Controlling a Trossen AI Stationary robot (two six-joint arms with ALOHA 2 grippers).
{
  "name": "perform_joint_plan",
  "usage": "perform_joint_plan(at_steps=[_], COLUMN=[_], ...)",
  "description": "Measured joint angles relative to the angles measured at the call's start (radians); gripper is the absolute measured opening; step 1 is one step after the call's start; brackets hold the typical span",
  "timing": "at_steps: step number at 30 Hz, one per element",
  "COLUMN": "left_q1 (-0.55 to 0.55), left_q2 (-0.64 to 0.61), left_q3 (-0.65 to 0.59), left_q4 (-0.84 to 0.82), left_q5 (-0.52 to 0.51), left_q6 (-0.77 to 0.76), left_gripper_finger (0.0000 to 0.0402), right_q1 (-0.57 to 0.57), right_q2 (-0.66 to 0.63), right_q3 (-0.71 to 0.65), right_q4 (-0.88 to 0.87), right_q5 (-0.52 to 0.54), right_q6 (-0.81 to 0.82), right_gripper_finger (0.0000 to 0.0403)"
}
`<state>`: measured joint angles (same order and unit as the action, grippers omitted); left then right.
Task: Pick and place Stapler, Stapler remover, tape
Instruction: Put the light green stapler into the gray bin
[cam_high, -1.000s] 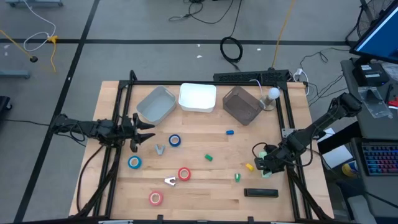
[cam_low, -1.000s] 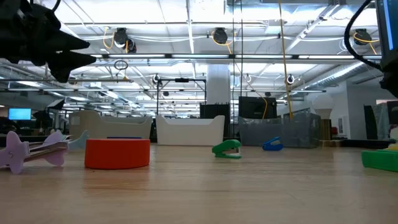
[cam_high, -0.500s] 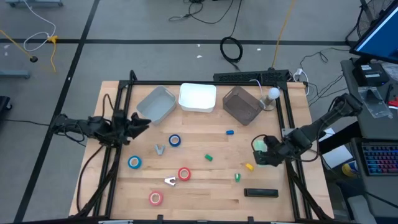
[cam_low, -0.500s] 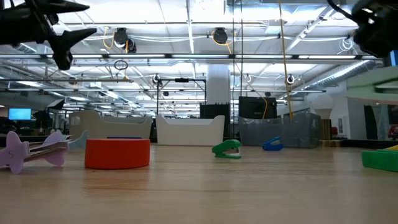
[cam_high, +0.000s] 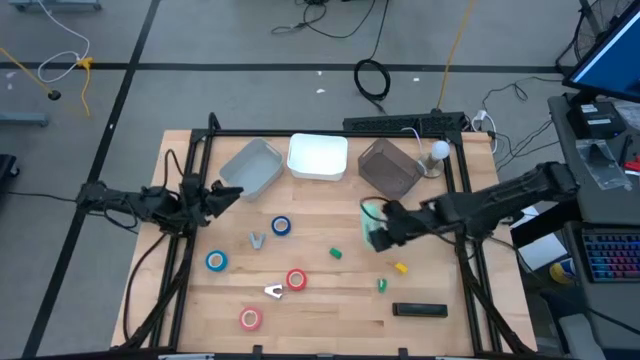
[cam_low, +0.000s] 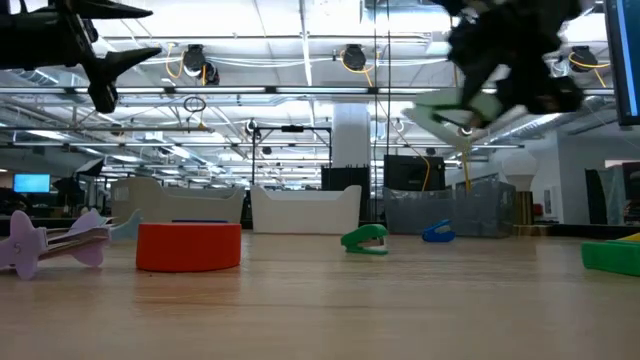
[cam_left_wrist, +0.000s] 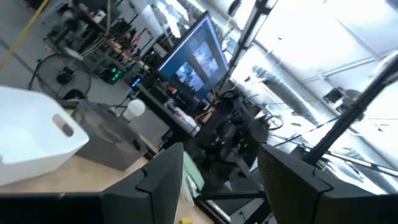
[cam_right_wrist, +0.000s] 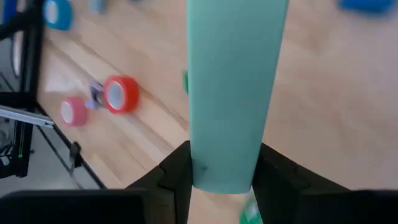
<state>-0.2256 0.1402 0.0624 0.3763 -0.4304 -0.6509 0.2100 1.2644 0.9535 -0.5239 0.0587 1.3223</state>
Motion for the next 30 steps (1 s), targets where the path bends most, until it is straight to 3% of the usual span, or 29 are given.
perform_joint_plan(at_steps=[5, 11, 23, 30], left_q1=[0.0, 0.0, 0.002, 0.03], left_q2=[0.125, 0.301, 0.673, 0.879], left_q3=[0.051, 0.225, 0.715, 0.934], left_q4=[0.023, -0.043, -0.525, -0.741], left_q5=[-0.016, -0.016, -0.014, 0.089], left_q6=[-0.042, 0.042, 0.269, 0.355], left_gripper_finger=[0.0207, 0.0207, 0.0207, 0.0207], right_q1=[-0.091, -0.154, -0.16, -0.156], right_q2=[0.111, 0.235, 0.413, 0.421], right_q3=[0.134, 0.292, 0.505, 0.528], right_q4=[0.027, 0.02, -0.131, -0.172], right_q5=[-0.001, -0.002, -0.011, -0.03], right_q6=[-0.225, -0.455, -0.799, -0.954], right_gripper_finger=[0.0122, 0.0122, 0.0122, 0.0122])
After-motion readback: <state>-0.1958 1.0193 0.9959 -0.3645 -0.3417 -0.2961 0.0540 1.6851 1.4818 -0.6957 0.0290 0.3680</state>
